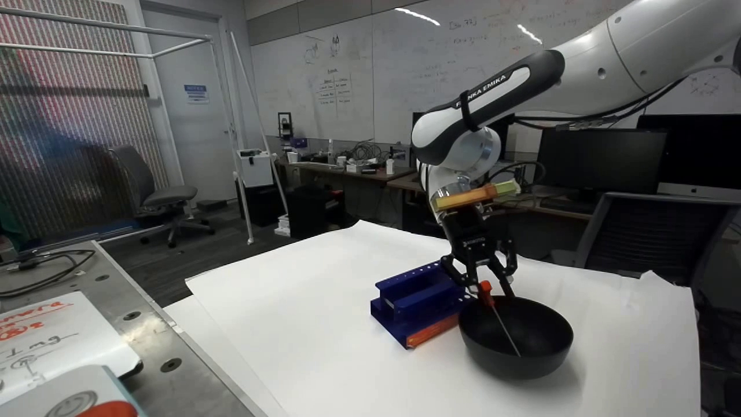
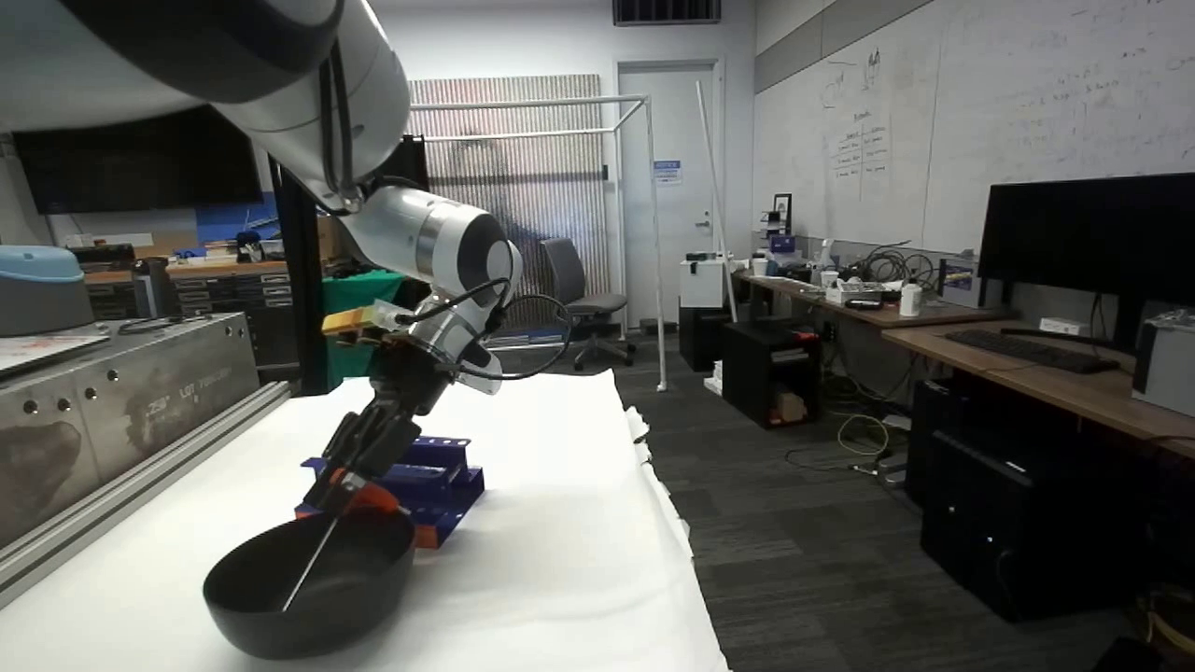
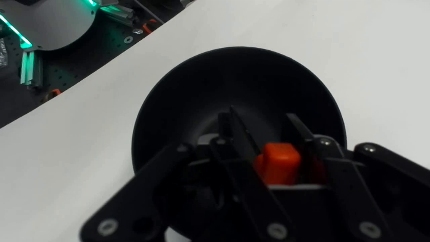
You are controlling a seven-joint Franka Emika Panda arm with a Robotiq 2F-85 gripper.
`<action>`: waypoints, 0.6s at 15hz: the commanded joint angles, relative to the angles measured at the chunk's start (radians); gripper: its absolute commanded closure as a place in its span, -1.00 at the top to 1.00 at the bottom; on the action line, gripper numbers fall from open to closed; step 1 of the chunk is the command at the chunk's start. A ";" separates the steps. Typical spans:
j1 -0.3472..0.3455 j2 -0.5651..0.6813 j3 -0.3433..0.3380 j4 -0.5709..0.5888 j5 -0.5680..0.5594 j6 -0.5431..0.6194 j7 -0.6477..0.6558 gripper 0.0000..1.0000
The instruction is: Put the orange object in the black bowl
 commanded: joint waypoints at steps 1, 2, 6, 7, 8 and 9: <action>0.002 0.058 -0.005 0.073 0.020 -0.049 -0.006 0.54; -0.003 0.055 -0.001 0.074 0.022 -0.047 -0.027 0.67; -0.013 -0.033 0.000 0.028 0.043 0.020 -0.116 1.00; -0.014 -0.062 -0.001 0.014 0.050 0.038 -0.137 1.00; -0.016 -0.099 -0.002 -0.003 0.064 0.065 -0.152 1.00; -0.016 -0.140 -0.002 -0.023 0.075 0.087 -0.164 1.00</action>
